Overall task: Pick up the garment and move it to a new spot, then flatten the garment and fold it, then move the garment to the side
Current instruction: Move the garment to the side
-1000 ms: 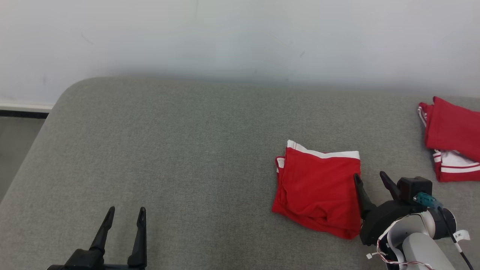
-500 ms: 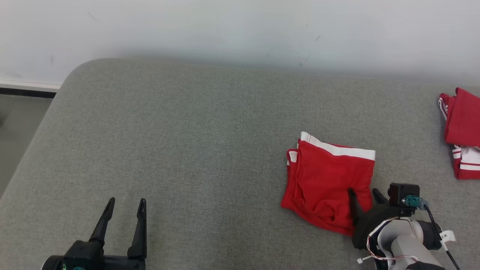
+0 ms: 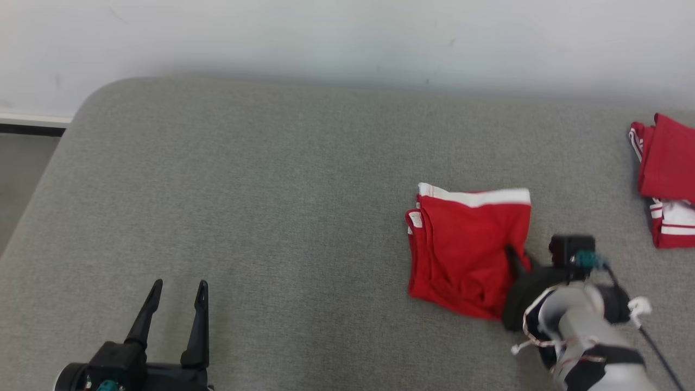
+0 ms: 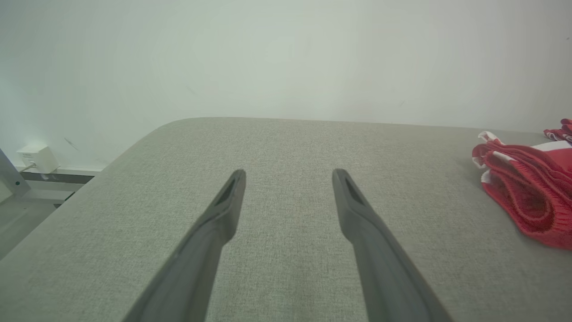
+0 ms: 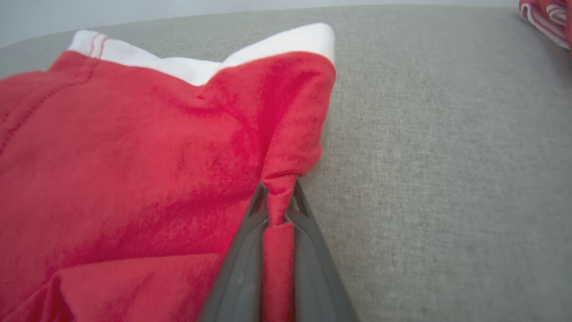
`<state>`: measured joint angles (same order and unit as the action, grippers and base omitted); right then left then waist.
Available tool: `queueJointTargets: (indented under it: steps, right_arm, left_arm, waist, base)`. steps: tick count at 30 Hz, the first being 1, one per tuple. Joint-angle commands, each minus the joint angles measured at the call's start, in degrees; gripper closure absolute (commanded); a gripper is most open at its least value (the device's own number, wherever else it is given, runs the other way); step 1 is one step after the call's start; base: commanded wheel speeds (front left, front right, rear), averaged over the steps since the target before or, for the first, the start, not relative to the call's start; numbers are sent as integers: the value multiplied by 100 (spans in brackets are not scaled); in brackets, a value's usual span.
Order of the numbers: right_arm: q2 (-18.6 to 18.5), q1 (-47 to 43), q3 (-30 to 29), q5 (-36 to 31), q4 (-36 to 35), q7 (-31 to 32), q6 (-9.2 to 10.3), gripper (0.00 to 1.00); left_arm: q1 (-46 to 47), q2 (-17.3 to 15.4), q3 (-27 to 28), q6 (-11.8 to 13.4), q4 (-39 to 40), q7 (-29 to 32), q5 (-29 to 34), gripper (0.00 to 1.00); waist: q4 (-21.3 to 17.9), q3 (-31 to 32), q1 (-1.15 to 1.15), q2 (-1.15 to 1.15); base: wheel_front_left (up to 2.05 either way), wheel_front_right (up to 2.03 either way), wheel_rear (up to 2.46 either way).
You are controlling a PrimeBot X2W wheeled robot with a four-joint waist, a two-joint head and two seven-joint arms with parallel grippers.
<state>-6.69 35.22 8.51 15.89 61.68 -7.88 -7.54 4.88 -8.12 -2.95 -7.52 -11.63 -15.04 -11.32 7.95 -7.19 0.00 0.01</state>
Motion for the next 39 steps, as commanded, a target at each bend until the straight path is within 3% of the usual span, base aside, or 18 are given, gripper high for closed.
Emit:
queueJointTargets:
  steps: [1,12,16,25,31,39]
  right_arm:
    - [-129,175,101,52,-67,9,15,100]
    - [-1243,1298,999,527,-628,605,15,100]
    - [-1868,1660,1292,673,-963,805,15,100]
    - [-2921,2128,1281,946,-1520,1180,15,100]
    - [-3322,2234,1177,1016,-1686,1404,15,100]
    - [-3554,2476,1143,810,-1797,1498,15,100]
  left_arm:
    - [107,-34,-5,9,22,-18,-72,0]
    - [575,-111,-137,10,383,-18,-34,0]
    - [693,-233,-64,10,597,-18,-5,0]
    - [612,-429,188,11,1110,-18,119,0]
    - [481,-524,298,25,1487,-17,223,0]
    - [421,-700,345,40,1905,-17,311,0]
  waist:
    - [-112,-146,0,-1]
    - [-507,-1160,0,-1]
    - [-711,-1596,0,-1]
    - [-1188,-2086,0,-1]
    - [-1467,-2257,0,-1]
    - [-1734,-2520,0,-1]
  base:
    - [0,0,0]
    - [0,0,0]
    - [0,0,0]
    - [0,0,0]
    - [0,0,0]
    - [0,0,0]
